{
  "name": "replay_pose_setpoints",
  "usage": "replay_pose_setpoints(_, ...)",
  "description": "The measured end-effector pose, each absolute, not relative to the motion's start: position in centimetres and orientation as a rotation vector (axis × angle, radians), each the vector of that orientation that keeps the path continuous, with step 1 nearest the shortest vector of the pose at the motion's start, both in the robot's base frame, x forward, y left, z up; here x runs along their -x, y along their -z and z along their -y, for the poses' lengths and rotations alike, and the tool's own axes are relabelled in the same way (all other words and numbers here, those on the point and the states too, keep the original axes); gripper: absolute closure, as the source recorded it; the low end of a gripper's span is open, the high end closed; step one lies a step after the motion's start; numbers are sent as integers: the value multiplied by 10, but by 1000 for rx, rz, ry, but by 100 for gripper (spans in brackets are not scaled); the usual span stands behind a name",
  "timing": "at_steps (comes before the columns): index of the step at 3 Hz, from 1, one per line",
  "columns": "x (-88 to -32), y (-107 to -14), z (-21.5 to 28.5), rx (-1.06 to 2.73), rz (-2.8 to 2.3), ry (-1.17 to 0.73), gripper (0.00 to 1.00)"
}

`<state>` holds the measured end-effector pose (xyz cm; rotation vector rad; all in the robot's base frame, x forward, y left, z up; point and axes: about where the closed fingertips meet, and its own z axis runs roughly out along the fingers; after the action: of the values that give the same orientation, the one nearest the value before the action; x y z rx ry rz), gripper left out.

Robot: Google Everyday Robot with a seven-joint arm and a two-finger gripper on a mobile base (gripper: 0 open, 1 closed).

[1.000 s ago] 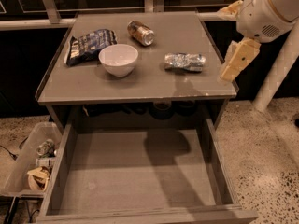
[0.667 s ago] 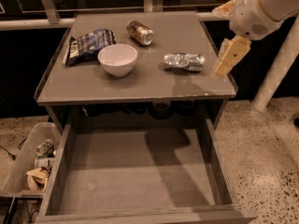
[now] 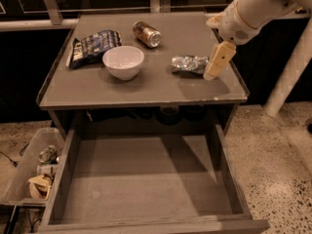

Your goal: Place redbull can into top drawer

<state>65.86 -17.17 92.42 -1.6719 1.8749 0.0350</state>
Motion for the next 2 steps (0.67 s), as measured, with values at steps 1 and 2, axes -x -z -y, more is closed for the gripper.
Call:
replay_pose_setpoints(1,-682,-903,167,1668,-1890,-108,0)
replay_pose_setpoints(2,-695,-888,154,1679,-1879,-200,0)
